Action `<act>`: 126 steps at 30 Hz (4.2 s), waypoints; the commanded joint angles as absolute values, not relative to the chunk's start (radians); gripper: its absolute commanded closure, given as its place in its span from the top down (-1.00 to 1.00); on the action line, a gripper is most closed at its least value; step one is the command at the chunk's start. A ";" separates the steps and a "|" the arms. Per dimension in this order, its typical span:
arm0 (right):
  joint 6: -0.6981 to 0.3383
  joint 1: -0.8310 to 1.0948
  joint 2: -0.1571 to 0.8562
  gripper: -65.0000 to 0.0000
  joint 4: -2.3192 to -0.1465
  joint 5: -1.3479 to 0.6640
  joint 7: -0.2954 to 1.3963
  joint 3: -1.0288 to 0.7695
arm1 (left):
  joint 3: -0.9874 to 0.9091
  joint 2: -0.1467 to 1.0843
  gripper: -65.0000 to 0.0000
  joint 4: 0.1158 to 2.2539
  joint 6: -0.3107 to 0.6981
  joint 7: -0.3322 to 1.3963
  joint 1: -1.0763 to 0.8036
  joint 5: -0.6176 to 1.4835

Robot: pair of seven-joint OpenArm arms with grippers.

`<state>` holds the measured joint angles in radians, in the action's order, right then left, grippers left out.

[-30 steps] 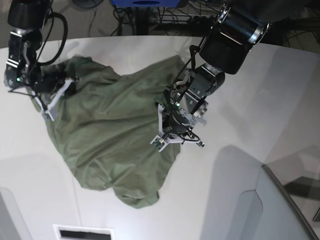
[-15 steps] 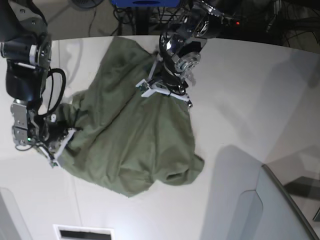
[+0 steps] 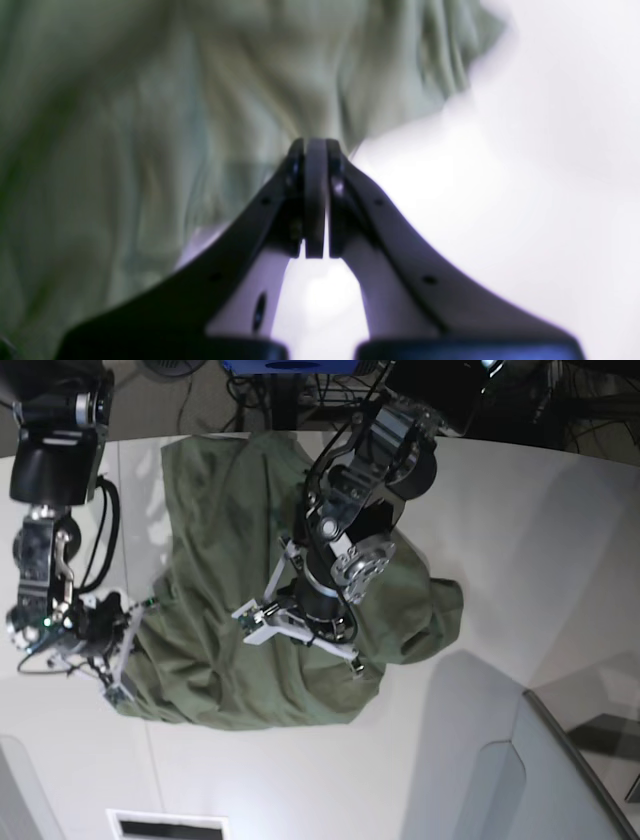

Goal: Layout the t-shirt on the table in an organized manner, then fold the t-shirt properly
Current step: 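Drag the held shirt toward the robot with both grippers, then release the shirt and raise both grippers away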

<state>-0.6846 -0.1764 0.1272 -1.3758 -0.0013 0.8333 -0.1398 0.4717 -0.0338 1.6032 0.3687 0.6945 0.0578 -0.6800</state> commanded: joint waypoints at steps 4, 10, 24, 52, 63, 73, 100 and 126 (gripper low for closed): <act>-0.698 0.016 0.054 -1.00 -1.630 -0.028 0.928 -0.133 | 0.464 -0.044 -1.00 1.399 0.357 0.679 0.211 -0.684; -0.698 0.219 -0.045 -1.00 -1.794 -0.025 0.992 -0.131 | 0.456 -0.082 -1.00 1.171 0.325 0.547 0.340 -0.604; -0.698 0.165 -0.015 -1.00 -1.461 -0.027 1.006 -0.237 | 0.460 -0.025 -1.00 0.981 0.260 0.503 0.351 -0.579; -0.698 -0.470 0.217 -1.00 -0.941 -0.028 0.829 -0.044 | 0.437 -0.070 -1.00 1.529 0.263 0.754 0.166 -0.581; -0.698 0.015 -0.007 -1.00 -1.659 -0.025 1.078 -0.088 | 0.395 -0.088 -1.00 0.958 0.260 0.527 0.478 -0.572; -0.698 0.050 -0.041 -1.00 -1.432 -0.024 0.969 -0.097 | 0.395 -0.087 -1.00 0.822 0.259 0.481 0.461 -0.579; -0.698 -0.527 0.271 -1.00 -0.662 0.091 0.587 -0.064 | 0.406 -0.157 -1.00 1.112 0.259 0.674 0.202 -0.567; -0.673 0.186 -0.128 0.39 -1.877 -0.097 1.142 -0.486 | 0.019 0.196 -1.00 1.810 0.367 0.700 -0.170 -0.329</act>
<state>-0.6651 0.1963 -0.1307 -1.8610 -0.0944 1.1534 -0.4866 0.0174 0.1936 1.7939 0.3779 0.6956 -0.1745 -0.3271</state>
